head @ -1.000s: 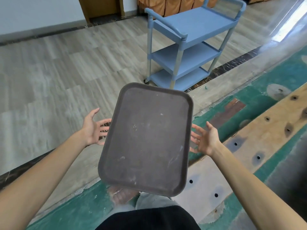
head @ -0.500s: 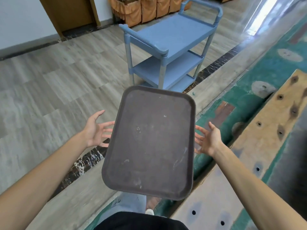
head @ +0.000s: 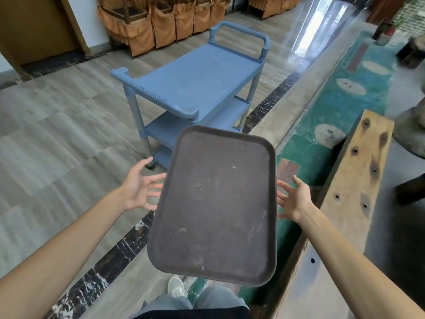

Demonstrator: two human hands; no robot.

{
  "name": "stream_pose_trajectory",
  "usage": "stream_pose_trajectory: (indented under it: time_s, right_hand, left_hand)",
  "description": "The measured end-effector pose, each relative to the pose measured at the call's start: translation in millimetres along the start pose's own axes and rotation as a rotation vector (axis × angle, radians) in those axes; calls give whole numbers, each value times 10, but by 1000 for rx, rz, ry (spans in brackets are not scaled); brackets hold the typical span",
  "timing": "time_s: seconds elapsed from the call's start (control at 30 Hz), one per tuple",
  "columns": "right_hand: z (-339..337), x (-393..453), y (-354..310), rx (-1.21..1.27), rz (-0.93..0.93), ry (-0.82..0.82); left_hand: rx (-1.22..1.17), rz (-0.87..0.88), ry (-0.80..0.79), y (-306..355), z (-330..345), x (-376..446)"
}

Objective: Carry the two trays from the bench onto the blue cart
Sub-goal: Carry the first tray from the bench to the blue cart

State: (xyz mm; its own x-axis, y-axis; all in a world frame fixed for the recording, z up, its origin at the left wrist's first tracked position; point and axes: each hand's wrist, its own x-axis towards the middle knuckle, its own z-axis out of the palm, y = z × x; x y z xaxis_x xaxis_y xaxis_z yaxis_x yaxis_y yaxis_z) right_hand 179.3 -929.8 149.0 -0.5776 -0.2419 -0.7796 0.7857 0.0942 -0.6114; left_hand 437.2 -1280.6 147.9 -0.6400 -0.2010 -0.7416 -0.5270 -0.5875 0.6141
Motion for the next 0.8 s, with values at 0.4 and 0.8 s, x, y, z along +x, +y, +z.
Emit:
stream_pose_trajectory:
  time_s: [0.4, 0.8]
  right_hand:
    - [44, 988, -1528, 29, -34, 12]
    - [829, 2398, -3668, -152, -51, -143]
  left_hand:
    - [138, 48, -55, 1557, 638, 1174]
    - [-2, 187, 97, 3205, 1102, 2227]
